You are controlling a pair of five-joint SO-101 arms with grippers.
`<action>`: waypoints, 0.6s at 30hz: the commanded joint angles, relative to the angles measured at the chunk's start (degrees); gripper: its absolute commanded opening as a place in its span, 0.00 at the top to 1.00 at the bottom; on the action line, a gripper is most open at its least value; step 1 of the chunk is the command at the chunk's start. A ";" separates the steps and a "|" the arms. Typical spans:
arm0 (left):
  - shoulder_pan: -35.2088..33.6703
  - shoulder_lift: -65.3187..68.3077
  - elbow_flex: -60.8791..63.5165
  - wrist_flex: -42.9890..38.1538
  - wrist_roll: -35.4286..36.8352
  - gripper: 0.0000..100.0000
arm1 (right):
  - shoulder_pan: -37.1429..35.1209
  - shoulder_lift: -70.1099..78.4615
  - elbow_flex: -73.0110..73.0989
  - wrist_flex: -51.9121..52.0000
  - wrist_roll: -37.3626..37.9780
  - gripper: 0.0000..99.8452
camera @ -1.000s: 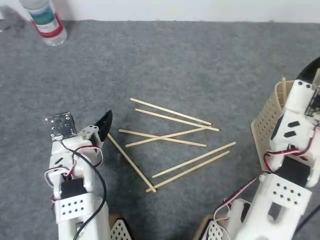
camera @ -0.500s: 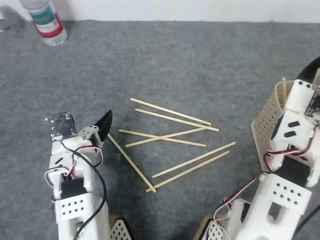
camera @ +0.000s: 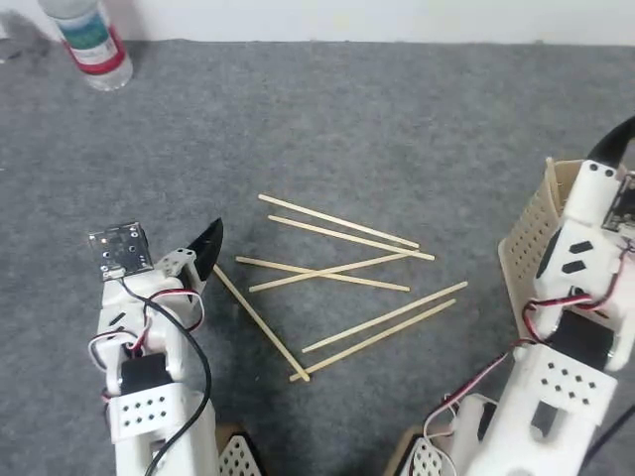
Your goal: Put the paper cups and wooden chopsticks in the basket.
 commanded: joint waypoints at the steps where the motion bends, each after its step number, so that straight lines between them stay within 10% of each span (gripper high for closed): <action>1: 0.44 -0.70 -0.31 -1.32 -0.44 0.61 | 0.48 -1.27 -0.44 -0.13 0.79 0.88; 10: 0.44 -0.70 -0.31 -1.32 -0.44 0.61 | -4.09 -1.71 -2.64 6.55 1.67 0.88; 18: 0.44 -0.70 -0.31 -1.32 -0.44 0.61 | -34.77 10.51 -25.49 47.60 25.32 0.88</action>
